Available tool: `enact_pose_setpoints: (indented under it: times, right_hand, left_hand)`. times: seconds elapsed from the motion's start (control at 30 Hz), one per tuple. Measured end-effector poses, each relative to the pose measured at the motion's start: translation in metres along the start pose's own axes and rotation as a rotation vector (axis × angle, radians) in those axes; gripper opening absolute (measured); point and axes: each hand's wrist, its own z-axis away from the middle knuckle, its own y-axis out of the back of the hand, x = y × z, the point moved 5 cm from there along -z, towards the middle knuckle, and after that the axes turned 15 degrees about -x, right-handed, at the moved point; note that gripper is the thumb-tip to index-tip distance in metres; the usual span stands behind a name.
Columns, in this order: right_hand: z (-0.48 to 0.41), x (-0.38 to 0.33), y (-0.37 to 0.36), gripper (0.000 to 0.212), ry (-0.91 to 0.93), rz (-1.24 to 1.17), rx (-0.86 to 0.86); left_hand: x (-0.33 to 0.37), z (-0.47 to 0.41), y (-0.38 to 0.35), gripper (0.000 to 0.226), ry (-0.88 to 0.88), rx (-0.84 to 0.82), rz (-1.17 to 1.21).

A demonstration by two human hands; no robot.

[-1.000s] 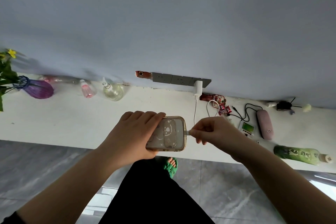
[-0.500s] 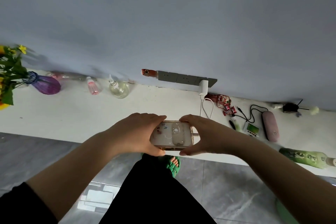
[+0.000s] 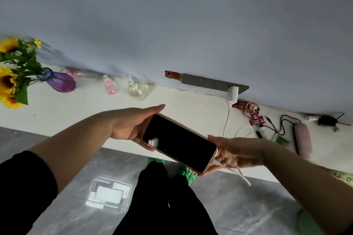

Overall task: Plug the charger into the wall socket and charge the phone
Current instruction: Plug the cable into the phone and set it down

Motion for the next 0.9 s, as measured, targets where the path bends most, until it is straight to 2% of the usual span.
enact_pose_setpoints:
  times: [0.07,0.13,0.2,0.27,0.33,0.53,0.57,0.7,0.9]
  right_hand:
    - [-0.017,0.009,0.021,0.062,-0.012,-0.058,0.094]
    - [-0.037,0.018,0.045,0.062,0.033,-0.153,0.183]
    - [-0.057,0.026,0.072,0.049,0.102,-0.262,0.292]
    - [-0.075,0.033,0.099,0.039,0.118,-0.287,0.406]
    - [-0.088,0.040,0.124,0.040,0.070,-0.245,0.518]
    - [-0.116,0.043,0.189,0.036,0.002,-0.144,0.824]
    - [-0.122,0.042,0.197,0.034,-0.021,-0.129,0.869]
    - [-0.138,0.038,0.233,0.040,-0.090,-0.056,0.985]
    - [-0.152,0.036,0.264,0.039,-0.128,0.071,1.108]
  left_hand:
    - [-0.012,-0.017,0.030,0.061,-0.006,0.154,0.035]
    - [-0.024,-0.033,0.057,0.048,-0.030,0.300,0.101]
    - [-0.037,-0.051,0.080,0.037,-0.075,0.402,0.207]
    - [-0.049,-0.071,0.099,0.025,-0.126,0.451,0.336]
    - [-0.058,-0.090,0.115,0.016,-0.180,0.475,0.443]
    - [-0.063,-0.134,0.158,0.011,-0.244,0.569,0.543]
    - [-0.064,-0.141,0.164,0.012,-0.241,0.593,0.539]
    - [-0.067,-0.162,0.188,0.042,-0.221,0.668,0.484]
    - [-0.073,-0.183,0.206,0.058,-0.228,0.737,0.433]
